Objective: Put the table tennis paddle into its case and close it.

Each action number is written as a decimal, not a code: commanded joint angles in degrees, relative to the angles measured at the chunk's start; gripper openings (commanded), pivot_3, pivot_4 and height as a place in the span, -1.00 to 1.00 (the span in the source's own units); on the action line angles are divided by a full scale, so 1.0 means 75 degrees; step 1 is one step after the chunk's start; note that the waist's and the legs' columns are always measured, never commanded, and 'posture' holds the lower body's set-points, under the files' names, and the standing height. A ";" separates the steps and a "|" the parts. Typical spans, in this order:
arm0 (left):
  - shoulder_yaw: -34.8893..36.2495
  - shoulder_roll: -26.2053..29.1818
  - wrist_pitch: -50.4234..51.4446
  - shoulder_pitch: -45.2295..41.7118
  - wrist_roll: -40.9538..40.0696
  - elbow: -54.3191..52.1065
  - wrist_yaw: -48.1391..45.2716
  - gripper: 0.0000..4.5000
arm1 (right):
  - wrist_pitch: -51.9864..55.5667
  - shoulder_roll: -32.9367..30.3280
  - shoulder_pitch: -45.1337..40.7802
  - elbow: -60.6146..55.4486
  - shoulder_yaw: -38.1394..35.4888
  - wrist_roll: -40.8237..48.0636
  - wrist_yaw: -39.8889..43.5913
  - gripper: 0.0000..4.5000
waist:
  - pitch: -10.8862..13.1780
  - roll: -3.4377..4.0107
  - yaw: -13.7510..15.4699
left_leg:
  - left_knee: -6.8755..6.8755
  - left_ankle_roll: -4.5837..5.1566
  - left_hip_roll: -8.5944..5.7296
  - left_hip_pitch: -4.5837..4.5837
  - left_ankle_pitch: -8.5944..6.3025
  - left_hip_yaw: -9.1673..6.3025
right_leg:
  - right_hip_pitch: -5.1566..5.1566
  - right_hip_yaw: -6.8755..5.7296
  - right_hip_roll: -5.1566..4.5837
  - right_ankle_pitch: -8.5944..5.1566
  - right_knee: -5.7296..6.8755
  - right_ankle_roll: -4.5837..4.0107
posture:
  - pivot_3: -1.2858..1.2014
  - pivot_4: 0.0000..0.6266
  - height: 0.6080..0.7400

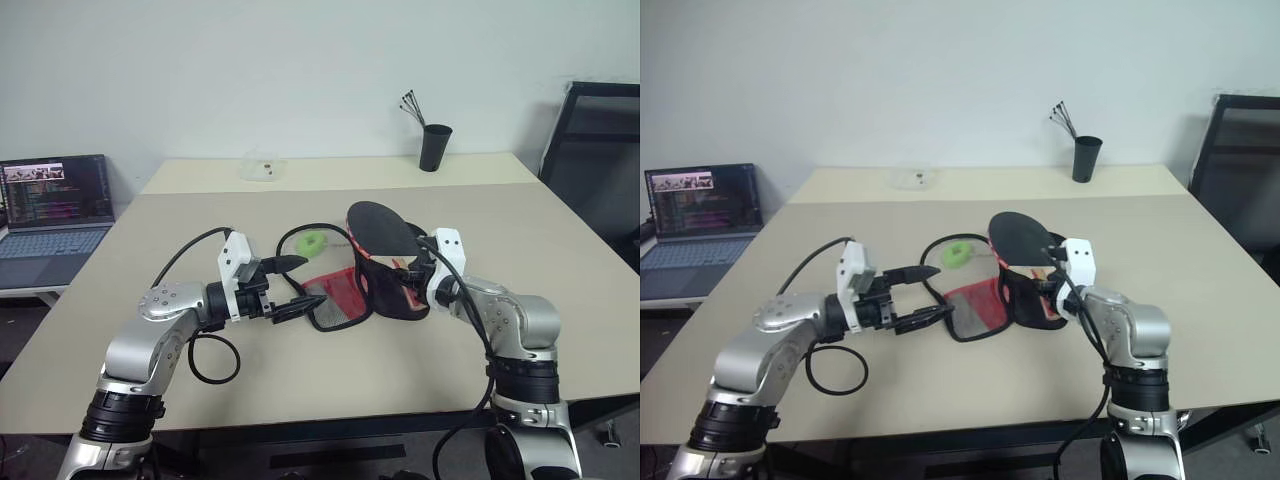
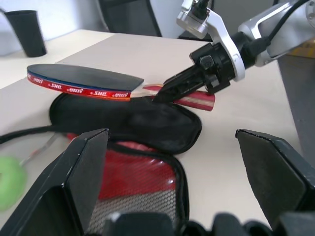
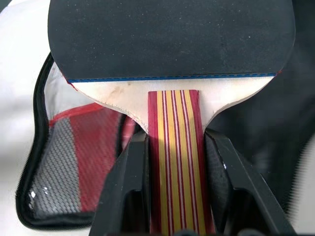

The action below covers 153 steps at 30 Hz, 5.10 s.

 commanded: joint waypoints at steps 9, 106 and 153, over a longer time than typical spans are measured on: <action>0.0148 0.0049 -0.0005 0.0005 -0.0133 -0.0496 0.0180 1.00 | -0.1773 -0.0138 -0.0414 0.1576 0.0374 -0.0692 -0.0487 -0.50 | 0.0000 0.0000 0.0002 | -0.0003 0.0000 -0.0013 -0.0002 0.0000 -0.0002 | -0.0006 -0.0002 0.0011 0.0000 0.0000 -0.0001 | 0.03 -0.52 1.00; -0.1110 -0.4441 -0.4808 -0.6636 0.3601 0.9729 0.1094 -0.99 | -0.1176 -0.6430 0.2379 -0.2700 -0.1616 0.2340 0.3767 1.00 | 0.0020 -0.0040 0.0171 | 0.0039 0.0027 -0.0043 -0.0072 -0.0025 -0.0020 | 0.0003 -0.0065 0.0005 0.0029 -0.0099 0.0046 | 0.03 -0.52 1.00; 0.0480 0.0104 0.0647 -0.1214 0.0120 0.0504 -0.0223 -1.00 | -0.4794 -0.2354 -0.1606 0.6539 0.1752 -0.0948 0.3773 0.71 | 0.0018 -0.0032 -0.0036 | 0.0108 0.0028 -0.0017 -0.0041 -0.0023 -0.0003 | 0.0001 0.0003 0.0014 0.0039 0.0005 0.0033 | 0.03 -0.52 1.00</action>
